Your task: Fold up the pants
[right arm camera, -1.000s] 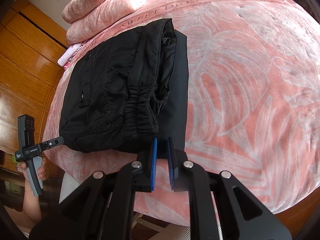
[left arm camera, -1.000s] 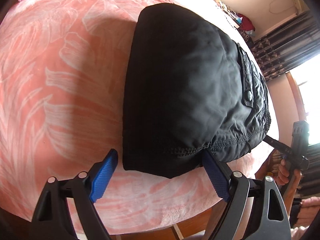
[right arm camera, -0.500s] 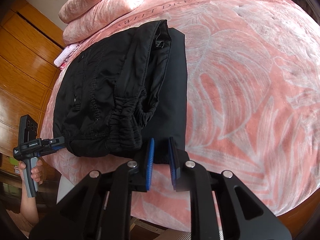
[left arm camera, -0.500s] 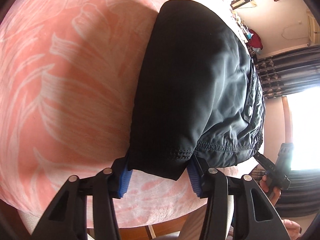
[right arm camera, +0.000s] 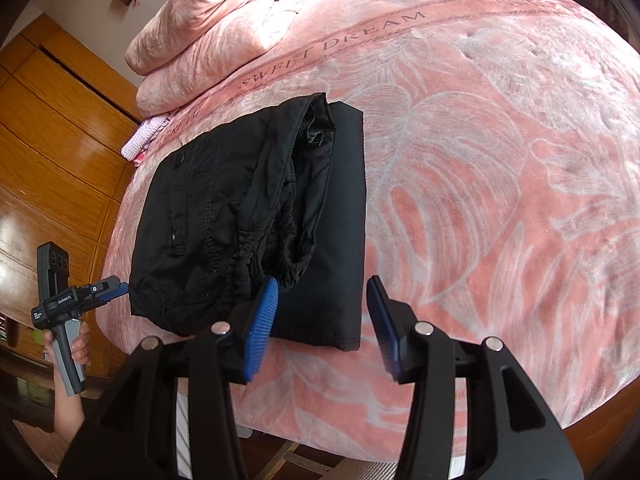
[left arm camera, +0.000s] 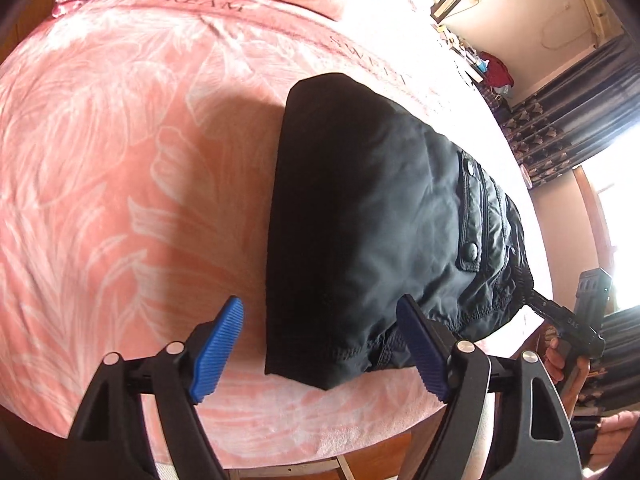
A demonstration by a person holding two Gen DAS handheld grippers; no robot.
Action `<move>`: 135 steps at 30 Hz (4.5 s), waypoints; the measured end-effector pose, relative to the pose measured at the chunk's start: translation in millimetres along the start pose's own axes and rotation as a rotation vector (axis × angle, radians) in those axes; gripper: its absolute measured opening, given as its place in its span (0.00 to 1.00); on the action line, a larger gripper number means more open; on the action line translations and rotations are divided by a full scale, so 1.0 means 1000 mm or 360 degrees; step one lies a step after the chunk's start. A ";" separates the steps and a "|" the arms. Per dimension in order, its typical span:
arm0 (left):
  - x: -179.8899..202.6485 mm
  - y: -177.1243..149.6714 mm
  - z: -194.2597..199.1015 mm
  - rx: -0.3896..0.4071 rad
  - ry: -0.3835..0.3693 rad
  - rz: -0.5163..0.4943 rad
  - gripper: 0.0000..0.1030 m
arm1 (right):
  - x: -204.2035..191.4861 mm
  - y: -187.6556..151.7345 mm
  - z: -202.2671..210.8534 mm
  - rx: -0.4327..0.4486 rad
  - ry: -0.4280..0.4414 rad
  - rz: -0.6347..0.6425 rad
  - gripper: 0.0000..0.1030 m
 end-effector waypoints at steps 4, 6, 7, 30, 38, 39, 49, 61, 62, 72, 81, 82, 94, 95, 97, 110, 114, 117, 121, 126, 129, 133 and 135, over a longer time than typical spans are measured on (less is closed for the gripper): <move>-0.001 0.018 -0.019 -0.0065 0.0068 -0.0059 0.79 | 0.003 0.010 0.012 0.0047 -0.0027 -0.0001 0.54; 0.003 0.022 -0.025 -0.0076 0.0082 -0.0072 0.79 | 0.006 0.013 0.025 0.0095 -0.0012 -0.0012 0.56; 0.005 0.023 -0.026 -0.0072 0.0082 -0.0081 0.79 | 0.006 0.014 0.030 0.0108 0.0014 -0.0012 0.58; -0.004 0.045 -0.082 -0.0331 -0.0438 -0.0113 0.97 | 0.026 0.020 -0.065 -0.0265 0.0587 -0.0170 0.91; 0.008 0.049 -0.088 -0.0327 -0.0381 -0.0115 0.94 | 0.011 0.023 -0.068 -0.0226 0.0581 -0.0070 0.70; 0.007 0.050 -0.087 -0.0332 -0.0380 -0.0096 0.91 | 0.011 0.023 -0.067 -0.0203 0.0577 -0.0059 0.63; 0.019 0.051 -0.053 -0.0175 -0.0423 -0.0035 0.32 | -0.032 0.026 -0.024 0.0003 0.0469 0.0110 0.34; 0.049 0.113 -0.023 0.0145 -0.0439 -0.0132 0.27 | -0.052 0.117 0.012 0.0181 0.0399 0.0284 0.33; 0.050 0.124 -0.025 0.0160 -0.0430 -0.0140 0.27 | -0.051 0.130 0.009 0.0184 0.0396 0.0284 0.33; 0.025 0.196 -0.078 0.0108 -0.0313 -0.0101 0.40 | 0.006 0.206 -0.086 -0.0006 0.0337 0.0082 0.43; 0.021 0.188 -0.079 0.0226 -0.0049 -0.0152 0.77 | 0.022 0.194 -0.089 0.0092 0.0129 0.0071 0.83; 0.021 0.186 -0.074 0.0257 -0.0016 -0.0146 0.77 | 0.019 0.196 -0.085 0.0116 0.0074 0.0070 0.86; 0.055 0.105 0.008 0.0492 0.0296 -0.0066 0.91 | -0.038 0.143 -0.007 0.0411 -0.0220 0.0089 0.97; 0.058 0.099 0.009 0.0474 0.0298 -0.0062 0.92 | -0.043 0.136 -0.001 0.0428 -0.0234 0.0075 0.97; 0.064 0.085 0.012 0.0448 0.0296 -0.0046 0.93 | -0.056 0.123 0.008 0.0427 -0.0251 0.0101 0.97; 0.070 0.003 0.042 0.0445 0.0577 -0.0141 0.96 | -0.110 0.038 0.019 0.0378 -0.0507 0.0279 0.98; 0.070 -0.013 0.043 0.0450 0.0568 -0.0178 0.96 | -0.124 0.017 0.019 0.0343 -0.0493 0.0300 0.98; 0.081 -0.007 0.038 0.0446 0.0528 -0.0223 0.96 | -0.136 0.020 0.023 0.0392 -0.0553 0.0357 0.98; 0.091 0.020 0.021 0.0440 0.0505 -0.0239 0.96 | -0.135 0.040 0.020 0.0412 -0.0590 0.0351 0.98; 0.088 0.065 -0.001 0.0474 0.0560 -0.0188 0.96 | -0.134 0.074 0.004 0.0425 -0.0559 0.0377 0.98; 0.081 0.078 -0.013 0.0458 0.0536 -0.0182 0.96 | -0.122 0.084 -0.013 0.0397 -0.0521 0.0334 0.98; 0.068 0.076 -0.023 0.0439 0.0507 -0.0170 0.96 | -0.113 0.082 -0.028 0.0355 -0.0444 0.0340 0.98; 0.064 0.074 -0.026 0.0419 0.0485 -0.0173 0.96 | -0.108 0.081 -0.029 0.0350 -0.0479 0.0350 0.98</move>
Point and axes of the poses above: each gripper's, at about its wrist camera, not at the fingertips, and z roughly against the way its jaws point, x to its right, y to its top, the point moved 7 cm from there along -z, roughly the way its jaws point, and after that the axes turned 9 degrees about -x, right-handed, at the moved point
